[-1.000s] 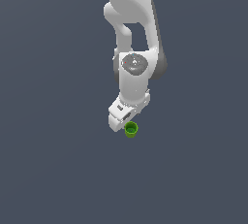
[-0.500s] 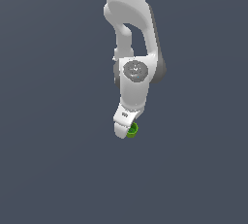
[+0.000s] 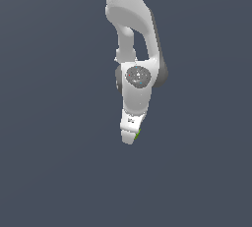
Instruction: Pick up the object and move it to a goal position.
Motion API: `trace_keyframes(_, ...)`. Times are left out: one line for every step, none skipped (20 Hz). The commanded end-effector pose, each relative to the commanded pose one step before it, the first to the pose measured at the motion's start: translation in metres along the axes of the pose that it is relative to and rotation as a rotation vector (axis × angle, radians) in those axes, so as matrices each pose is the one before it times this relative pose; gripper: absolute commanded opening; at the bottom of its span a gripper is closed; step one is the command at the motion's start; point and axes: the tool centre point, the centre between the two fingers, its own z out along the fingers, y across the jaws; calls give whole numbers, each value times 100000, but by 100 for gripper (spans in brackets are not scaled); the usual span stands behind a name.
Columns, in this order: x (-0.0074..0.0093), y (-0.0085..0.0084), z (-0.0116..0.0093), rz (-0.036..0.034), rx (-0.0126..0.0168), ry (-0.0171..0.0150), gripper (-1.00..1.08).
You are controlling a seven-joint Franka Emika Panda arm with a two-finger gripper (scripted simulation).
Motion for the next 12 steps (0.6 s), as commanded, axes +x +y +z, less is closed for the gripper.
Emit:
trace_keyframes(57,53,171,-3437,28,25,100)
trace_keyframes(14,14,52,-958,15,7,100)
trace_keyframes(11,12,44,-810,12,7,100)
trace_keyframes(10,10,36,-664,10,6,100)
trace_keyframes(6,8,28,-514,8,5,100)
trace_keyframes(5,5,20,-369,5,3,100)
trace_keyframes(5,3,12,-224,3,2,100)
trace_keyframes(-2,2,4,-69,1,1,100)
trace_keyframes(-10,-12,-14,476,13,-8,100)
trace_keyframes(-3,0,40,0,0,0,100)
trace_keyframes(-8,0,120,0,0,0,100)
trace_keyframes(17,-9,199,-49,0,-1,100)
